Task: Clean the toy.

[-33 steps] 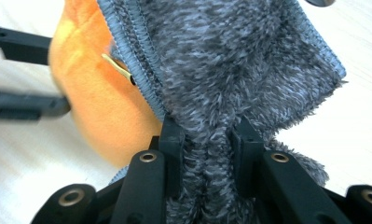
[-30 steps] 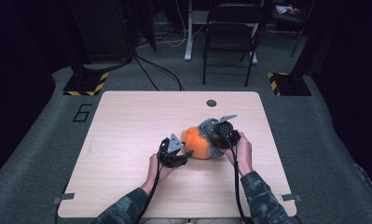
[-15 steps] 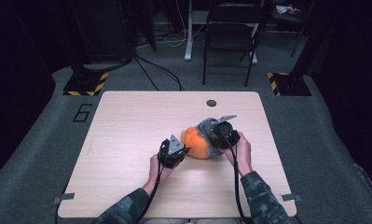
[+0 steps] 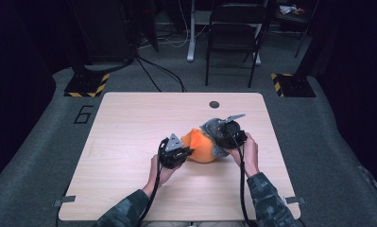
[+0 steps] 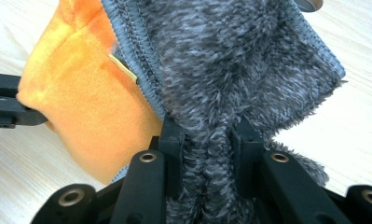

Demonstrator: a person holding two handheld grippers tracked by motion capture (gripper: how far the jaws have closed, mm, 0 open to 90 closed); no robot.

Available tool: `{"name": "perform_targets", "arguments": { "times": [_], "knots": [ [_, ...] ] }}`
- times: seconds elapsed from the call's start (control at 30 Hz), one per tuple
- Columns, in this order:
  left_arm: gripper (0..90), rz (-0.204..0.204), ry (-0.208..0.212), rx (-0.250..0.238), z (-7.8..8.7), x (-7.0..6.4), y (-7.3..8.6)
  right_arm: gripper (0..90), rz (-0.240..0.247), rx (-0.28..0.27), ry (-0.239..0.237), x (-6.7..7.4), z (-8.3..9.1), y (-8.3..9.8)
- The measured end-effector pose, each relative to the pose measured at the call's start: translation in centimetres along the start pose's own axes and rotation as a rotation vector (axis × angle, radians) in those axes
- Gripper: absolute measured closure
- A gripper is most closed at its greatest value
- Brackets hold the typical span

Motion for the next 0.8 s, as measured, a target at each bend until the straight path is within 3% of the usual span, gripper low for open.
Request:
{"name": "perform_targets", "arguments": {
  "times": [0.1,0.3,0.37,0.5,0.8],
  "knots": [
    [84.0,-0.006,-0.005,-0.002,-0.1,0.1,0.0,70.4,0.012,-0.041,0.017,0.3,0.9,-0.5],
    [83.9,-0.035,-0.009,0.005,-0.2,-0.4,0.1,70.3,0.053,-0.146,-0.059,3.3,2.8,-1.7],
    [83.8,-0.047,-0.018,0.003,-0.3,-0.6,0.0,70.2,0.066,-0.127,-0.077,4.5,2.3,-1.7],
    [83.8,-0.044,-0.021,0.012,-0.5,-0.4,0.2,70.1,0.103,-0.095,-0.038,4.8,0.8,-1.3],
    [83.8,-0.034,-0.030,0.011,-0.5,0.2,0.4,70.1,0.083,-0.035,-0.028,2.9,0.3,-0.6]
  ]
}}
Point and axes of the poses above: each handheld gripper's, and its own axes: z roughly backward along the jaws, y roughly out of its underside, x roughly to its left, the point moved 6 cm from there along -z, roughly forward along the jaws, and after that the axes turned 6 degrees about x, right-handed, at the moved point
